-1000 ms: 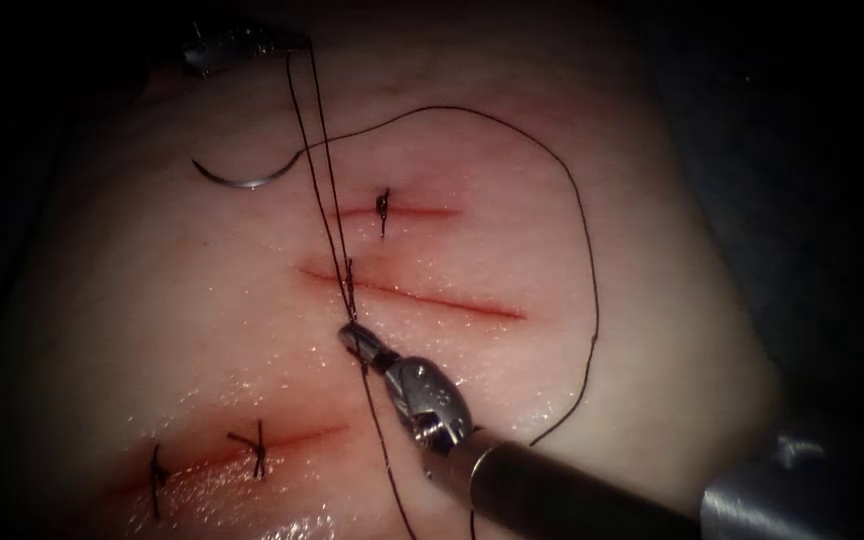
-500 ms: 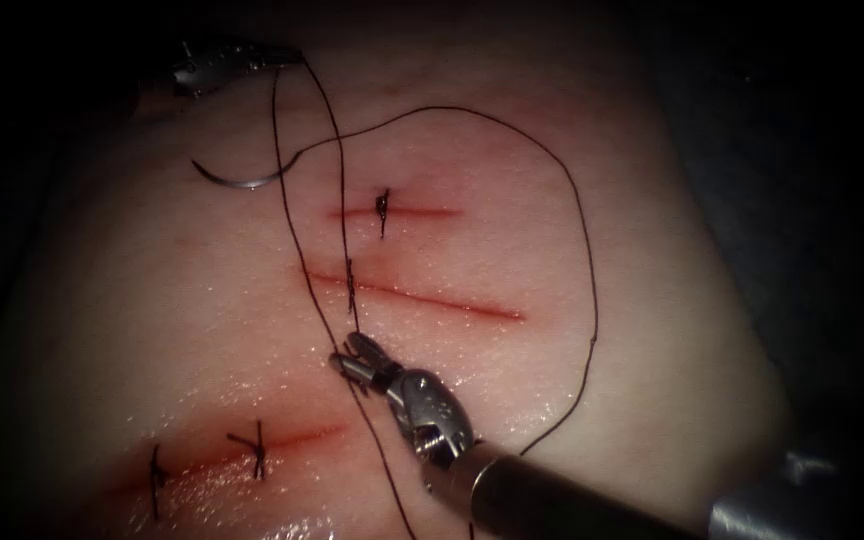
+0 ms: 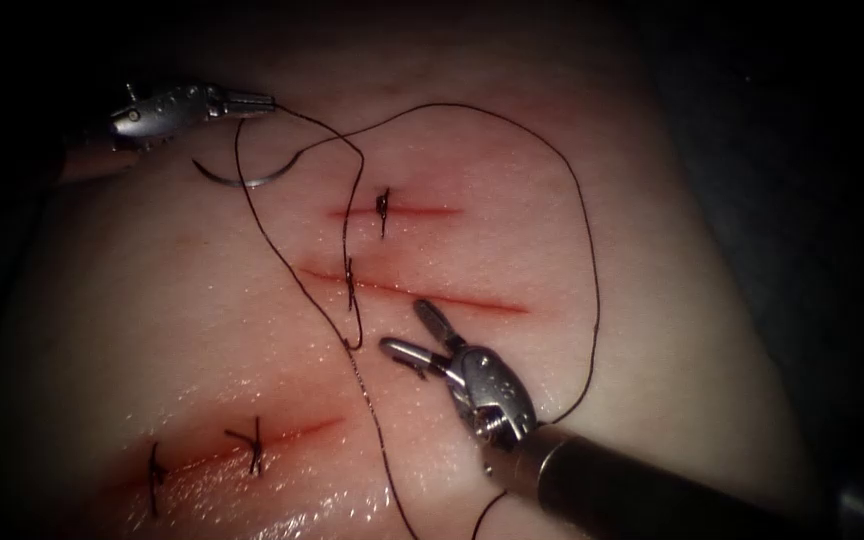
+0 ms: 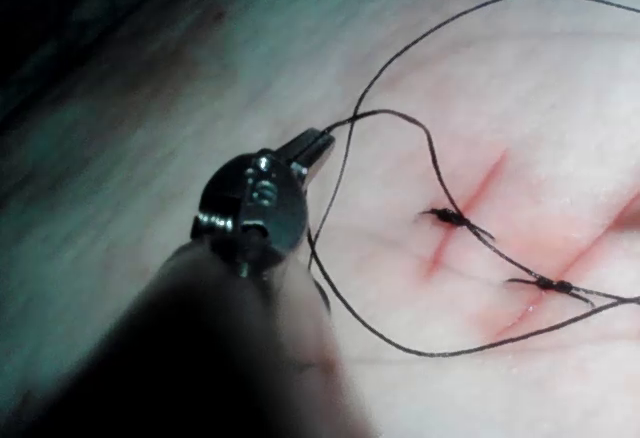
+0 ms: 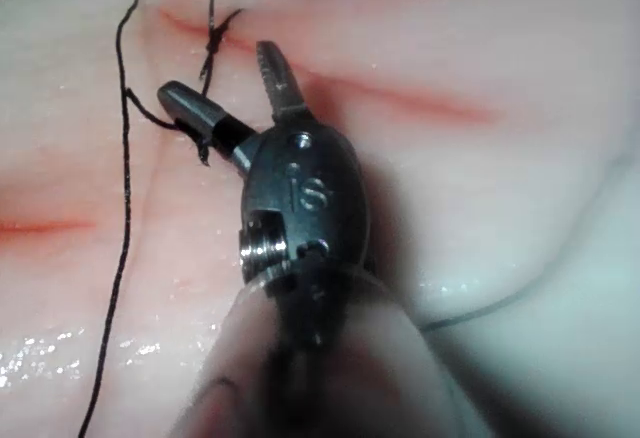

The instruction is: Wound Closure

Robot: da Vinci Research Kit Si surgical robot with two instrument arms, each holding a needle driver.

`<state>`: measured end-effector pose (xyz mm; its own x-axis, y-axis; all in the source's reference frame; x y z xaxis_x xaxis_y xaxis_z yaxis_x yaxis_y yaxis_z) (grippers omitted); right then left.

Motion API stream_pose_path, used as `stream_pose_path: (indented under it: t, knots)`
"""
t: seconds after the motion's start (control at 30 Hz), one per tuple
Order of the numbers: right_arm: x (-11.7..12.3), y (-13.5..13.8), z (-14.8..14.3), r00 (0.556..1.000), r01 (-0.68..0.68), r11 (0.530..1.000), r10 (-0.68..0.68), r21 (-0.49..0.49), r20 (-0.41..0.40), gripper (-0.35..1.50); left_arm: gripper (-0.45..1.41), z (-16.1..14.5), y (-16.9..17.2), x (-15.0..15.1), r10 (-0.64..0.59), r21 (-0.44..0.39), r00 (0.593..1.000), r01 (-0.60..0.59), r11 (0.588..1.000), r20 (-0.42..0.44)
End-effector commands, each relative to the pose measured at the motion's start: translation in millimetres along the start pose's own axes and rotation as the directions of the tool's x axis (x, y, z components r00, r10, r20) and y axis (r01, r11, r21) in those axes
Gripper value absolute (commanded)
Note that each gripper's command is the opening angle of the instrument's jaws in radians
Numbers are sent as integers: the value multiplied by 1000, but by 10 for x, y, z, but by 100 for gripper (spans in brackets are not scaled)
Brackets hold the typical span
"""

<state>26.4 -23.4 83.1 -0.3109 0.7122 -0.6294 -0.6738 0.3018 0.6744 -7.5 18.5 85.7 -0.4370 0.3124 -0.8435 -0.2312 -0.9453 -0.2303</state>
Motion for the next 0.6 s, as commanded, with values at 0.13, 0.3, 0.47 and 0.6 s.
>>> stream_pose_path:
  t: [0.13,0.3,0.47,0.6]
  knots:
    - [11,4,27,998,14,1000,-15,24,63,128,-45,-1,6,16,15,0,1000,-15,1000,0]
    - [-6,9,59,989,82,996,-86,36,123,125,-45,-8,21,28,32,3,999,-32,999,1]
    - [-18,3,94,979,163,985,-169,60,111,125,-45,-16,30,41,30,-24,999,-31,999,-34]
    - [-22,-2,112,964,225,973,-231,59,132,121,-45,-21,36,48,28,-25,999,-29,999,-34]
